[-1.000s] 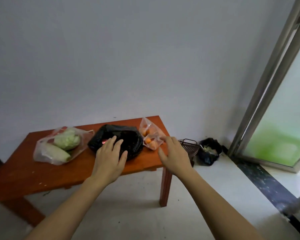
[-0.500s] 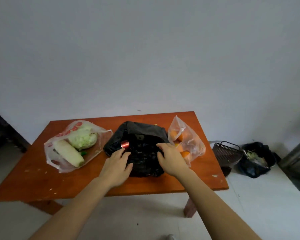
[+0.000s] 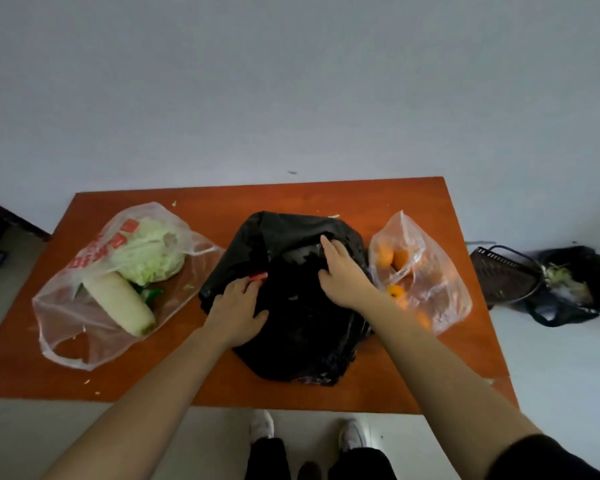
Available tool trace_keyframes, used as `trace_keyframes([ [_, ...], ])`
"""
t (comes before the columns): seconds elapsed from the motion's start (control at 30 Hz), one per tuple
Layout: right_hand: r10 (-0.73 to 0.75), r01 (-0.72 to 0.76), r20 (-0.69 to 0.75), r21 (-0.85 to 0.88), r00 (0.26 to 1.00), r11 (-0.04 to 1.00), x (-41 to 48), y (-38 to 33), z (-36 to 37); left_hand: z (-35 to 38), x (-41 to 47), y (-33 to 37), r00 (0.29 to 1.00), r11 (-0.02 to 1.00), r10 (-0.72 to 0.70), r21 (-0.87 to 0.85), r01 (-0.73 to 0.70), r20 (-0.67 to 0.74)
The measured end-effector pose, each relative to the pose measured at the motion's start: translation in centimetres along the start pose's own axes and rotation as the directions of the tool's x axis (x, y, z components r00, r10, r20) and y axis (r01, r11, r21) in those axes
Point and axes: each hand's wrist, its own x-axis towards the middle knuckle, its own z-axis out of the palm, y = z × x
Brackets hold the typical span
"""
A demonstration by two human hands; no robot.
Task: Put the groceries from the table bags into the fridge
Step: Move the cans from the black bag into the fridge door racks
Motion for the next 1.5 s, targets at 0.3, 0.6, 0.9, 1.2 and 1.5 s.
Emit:
trace_keyframes([
  [0.3, 0.138, -0.153, -0.204, -0.062, 0.969, 0.986, 4.6, -1.0, -1.7, -0.3, 8.6, -5.2, 0.986, 0.997, 0.060, -0.065, -0.050, 0.153],
  [0.6, 0.381, -0.421, -0.208, -0.207, 0.901, 0.883, 7.4, -1.6, 2.9, 0.3, 11.8, -8.0, 0.967, 0.988, 0.153, -0.017, -0.152, 0.203],
  [0.9, 0.450, -0.441, 0.044, -0.138, 0.892, 0.887, 7.4, -2.5, 8.5, 0.6, 11.2, -9.3, 0.958, 0.980, 0.192, -0.001, -0.197, 0.215],
  [1.2, 0.344, -0.302, 0.100, -0.295, 0.934, 0.906, 9.5, -4.5, 13.1, -1.4, 10.6, -12.6, 0.985, 0.576, -0.058, -0.800, 0.164, 0.160],
  [1.5, 0.471, -0.347, 0.139, -0.504, 0.871, 0.791, 7.8, -3.4, 13.5, -8.3, 11.9, -9.4, 0.923, -0.044, -0.385, -0.999, -0.001, 0.016],
])
